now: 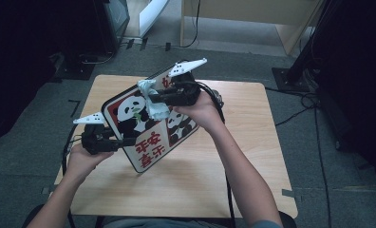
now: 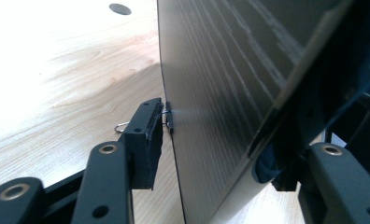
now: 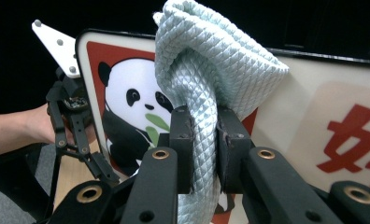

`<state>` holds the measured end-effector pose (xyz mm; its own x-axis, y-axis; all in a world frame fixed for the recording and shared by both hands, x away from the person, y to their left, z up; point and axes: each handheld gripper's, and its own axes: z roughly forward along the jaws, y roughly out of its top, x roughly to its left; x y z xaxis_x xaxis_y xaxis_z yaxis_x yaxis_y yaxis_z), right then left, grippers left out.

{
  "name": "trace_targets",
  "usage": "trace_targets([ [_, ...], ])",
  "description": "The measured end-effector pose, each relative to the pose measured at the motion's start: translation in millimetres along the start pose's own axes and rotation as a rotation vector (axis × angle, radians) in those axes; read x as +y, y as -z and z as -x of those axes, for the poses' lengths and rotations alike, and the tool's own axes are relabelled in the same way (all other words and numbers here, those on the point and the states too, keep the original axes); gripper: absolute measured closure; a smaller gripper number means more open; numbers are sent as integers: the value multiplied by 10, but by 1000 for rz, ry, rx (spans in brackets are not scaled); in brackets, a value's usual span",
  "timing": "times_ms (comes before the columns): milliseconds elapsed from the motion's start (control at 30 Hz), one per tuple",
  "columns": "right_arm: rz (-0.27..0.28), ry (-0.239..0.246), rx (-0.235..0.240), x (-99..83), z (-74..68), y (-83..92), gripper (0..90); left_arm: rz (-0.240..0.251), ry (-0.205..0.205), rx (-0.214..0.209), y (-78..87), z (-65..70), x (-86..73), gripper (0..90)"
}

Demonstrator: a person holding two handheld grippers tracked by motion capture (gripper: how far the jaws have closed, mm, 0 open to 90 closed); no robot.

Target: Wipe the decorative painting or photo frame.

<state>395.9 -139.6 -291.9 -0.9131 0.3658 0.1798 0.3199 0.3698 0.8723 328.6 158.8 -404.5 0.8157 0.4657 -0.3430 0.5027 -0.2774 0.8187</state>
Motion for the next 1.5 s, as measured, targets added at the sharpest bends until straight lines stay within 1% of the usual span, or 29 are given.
trace_targets([
  [300, -16, -9, -2, 10, 19, -44, 793, 10, -5, 4, -3, -1, -2, 455],
  [533, -29, -6, 4, -18, 19, -77, 792, 10, -6, -1, -12, 6, -2, 450],
  [700, -38, -17, 7, -55, 20, -97, 792, 17, -9, 1, -5, 10, -1, 452],
  [833, -35, -22, 10, -89, 20, -111, 792, 29, -9, 0, 21, 9, 3, 479],
  [1000, -42, -28, 13, -156, 29, -131, 791, 25, -5, -4, 42, 15, 6, 548],
  [1133, -48, -31, 15, -209, 34, -146, 791, 19, -10, -1, 40, 22, 6, 567],
  [1200, -51, -34, 15, -231, 36, -150, 791, 15, -4, -2, 39, 22, 7, 583],
  [1500, -59, -42, 18, -341, 50, -175, 791, 16, -9, -2, 56, 32, 9, 636],
])
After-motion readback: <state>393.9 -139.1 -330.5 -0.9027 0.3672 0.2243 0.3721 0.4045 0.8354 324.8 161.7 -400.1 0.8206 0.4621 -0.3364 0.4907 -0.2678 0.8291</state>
